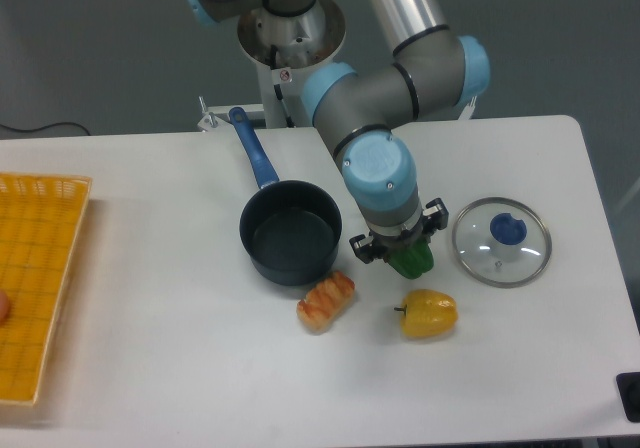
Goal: Pick up the green chilies
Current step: 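Lift the green bell pepper up off the table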
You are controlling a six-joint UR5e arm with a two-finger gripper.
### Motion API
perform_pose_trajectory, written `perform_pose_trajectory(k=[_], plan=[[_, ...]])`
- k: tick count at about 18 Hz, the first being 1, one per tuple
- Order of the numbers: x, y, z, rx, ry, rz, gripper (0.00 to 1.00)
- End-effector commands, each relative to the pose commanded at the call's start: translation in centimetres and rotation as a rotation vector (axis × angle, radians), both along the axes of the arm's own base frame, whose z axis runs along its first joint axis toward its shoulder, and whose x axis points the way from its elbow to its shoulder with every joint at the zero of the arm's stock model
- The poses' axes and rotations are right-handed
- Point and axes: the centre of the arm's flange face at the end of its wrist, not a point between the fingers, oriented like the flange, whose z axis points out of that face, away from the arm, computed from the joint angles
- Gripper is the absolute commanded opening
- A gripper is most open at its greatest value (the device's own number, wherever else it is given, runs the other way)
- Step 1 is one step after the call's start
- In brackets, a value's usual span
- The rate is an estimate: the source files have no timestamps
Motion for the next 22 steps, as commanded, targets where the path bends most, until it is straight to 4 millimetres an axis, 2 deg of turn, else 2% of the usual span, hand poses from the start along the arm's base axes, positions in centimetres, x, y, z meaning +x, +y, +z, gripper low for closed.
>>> perform_pose_trajectory(k=[2, 7, 12, 22], plan=[[0.1, 0.1, 0.4, -0.011, -0.025, -0.156, 0.56], [0.2, 0.0, 1.3, 0.03, -0.064, -0.324, 0.56], [-0.3, -0.4, 2.1, 0.092, -0.083, -0.335, 0.56], [0.0, -0.4, 2.1, 0.093, -0.092, -0.367, 0.56]])
